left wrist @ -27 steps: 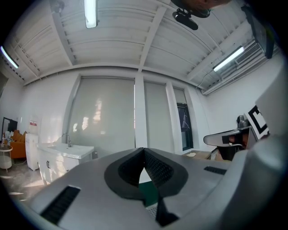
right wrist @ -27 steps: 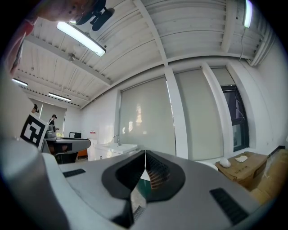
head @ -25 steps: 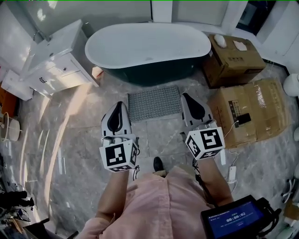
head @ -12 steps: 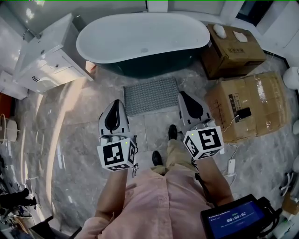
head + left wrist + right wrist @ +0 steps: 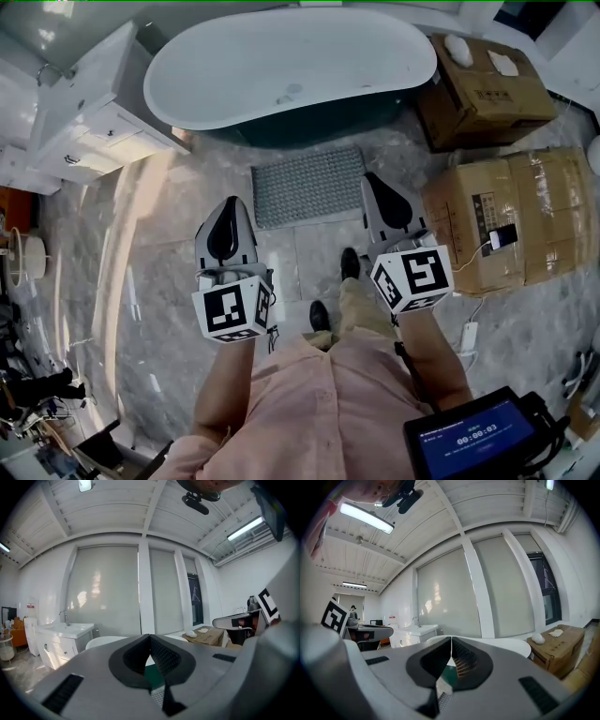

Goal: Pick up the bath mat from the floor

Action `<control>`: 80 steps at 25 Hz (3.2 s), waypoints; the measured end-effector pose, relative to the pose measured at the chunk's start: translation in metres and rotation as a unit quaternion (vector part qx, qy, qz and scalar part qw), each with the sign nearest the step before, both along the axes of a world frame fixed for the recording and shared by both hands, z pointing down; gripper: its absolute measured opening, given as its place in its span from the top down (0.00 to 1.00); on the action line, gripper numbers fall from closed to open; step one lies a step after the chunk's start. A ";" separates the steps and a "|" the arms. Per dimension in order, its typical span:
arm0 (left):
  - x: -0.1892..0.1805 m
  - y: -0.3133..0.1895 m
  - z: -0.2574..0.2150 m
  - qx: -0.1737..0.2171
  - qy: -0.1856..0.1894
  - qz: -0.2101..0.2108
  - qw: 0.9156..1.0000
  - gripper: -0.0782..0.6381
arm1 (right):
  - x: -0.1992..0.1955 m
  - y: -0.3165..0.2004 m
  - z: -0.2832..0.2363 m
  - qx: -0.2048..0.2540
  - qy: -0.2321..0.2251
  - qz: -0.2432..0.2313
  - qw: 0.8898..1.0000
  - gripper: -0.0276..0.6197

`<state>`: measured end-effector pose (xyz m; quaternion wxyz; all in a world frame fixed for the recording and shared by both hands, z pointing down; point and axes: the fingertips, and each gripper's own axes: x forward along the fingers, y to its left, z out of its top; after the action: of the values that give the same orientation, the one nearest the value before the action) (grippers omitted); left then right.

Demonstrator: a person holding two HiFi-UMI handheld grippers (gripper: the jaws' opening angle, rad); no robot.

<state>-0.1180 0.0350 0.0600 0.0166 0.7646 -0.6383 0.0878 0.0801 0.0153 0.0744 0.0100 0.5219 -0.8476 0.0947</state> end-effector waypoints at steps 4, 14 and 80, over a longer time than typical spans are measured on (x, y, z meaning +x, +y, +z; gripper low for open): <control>0.019 -0.039 -0.004 0.000 -0.010 0.001 1.000 0.86 | 0.020 -0.041 -0.002 0.002 -0.007 0.001 1.000 0.93; 0.074 -0.121 -0.020 0.009 -0.024 -0.007 1.000 0.86 | 0.077 -0.123 -0.006 0.003 -0.018 -0.004 1.000 0.93; -0.102 -0.177 0.067 -0.061 0.026 -0.058 0.996 0.86 | -0.064 -0.206 0.056 -0.064 0.054 -0.036 0.996 0.93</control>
<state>-0.2198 -0.1417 0.1272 0.0851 0.7260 -0.6741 0.1059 0.0163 -0.1906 0.1308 0.0922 0.4934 -0.8565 0.1202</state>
